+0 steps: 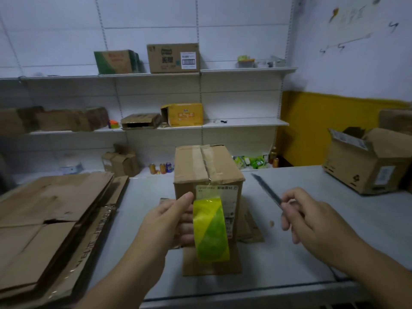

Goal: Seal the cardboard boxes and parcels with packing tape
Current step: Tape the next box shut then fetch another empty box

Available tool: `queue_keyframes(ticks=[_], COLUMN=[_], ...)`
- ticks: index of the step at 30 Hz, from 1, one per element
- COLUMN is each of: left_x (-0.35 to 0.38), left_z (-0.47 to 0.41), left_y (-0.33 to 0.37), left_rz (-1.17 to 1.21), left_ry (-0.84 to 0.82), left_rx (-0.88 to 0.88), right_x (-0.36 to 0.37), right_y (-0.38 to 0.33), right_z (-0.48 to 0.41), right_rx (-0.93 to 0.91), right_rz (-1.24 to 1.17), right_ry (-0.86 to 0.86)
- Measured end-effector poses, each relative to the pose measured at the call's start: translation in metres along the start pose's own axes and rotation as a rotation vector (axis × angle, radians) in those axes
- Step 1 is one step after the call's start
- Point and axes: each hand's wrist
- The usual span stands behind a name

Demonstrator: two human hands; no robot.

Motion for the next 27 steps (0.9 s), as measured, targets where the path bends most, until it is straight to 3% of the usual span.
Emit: queue_keyframes(ticks=[4, 10, 17, 25, 27], left_x=[0.003, 0.013, 0.020, 0.013, 0.017], left_z=[0.000, 0.003, 0.004, -0.007, -0.009], left_y=[0.004, 0.008, 0.011, 0.006, 0.010], left_rz=[-0.055, -0.001, 0.056, 0.056, 0.043], left_ry=[-0.209, -0.115, -0.025, -0.096, -0.092], left_rx=[-0.137, -0.119, -0.194, -0.096, -0.164], right_x=[-0.008, 0.002, 0.009, 0.011, 0.014], right_y=[-0.038, -0.054, -0.064, -0.057, -0.054], right_z=[-0.017, -0.053, -0.068, -0.072, -0.072], right_rx=[-0.385, -0.671, -0.840, -0.853, -0.842], right_rz=[0.044, 0.213, 0.321, 0.341, 0.333], right_ry=[-0.037, -0.152, -0.134, -0.147, -0.148])
Point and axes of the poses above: each hand's wrist, its own z-axis away from the middle knuckle, its own x-axis out of the palm, y = z × x, and after that the axes turned 14 degrees about y, right-handed
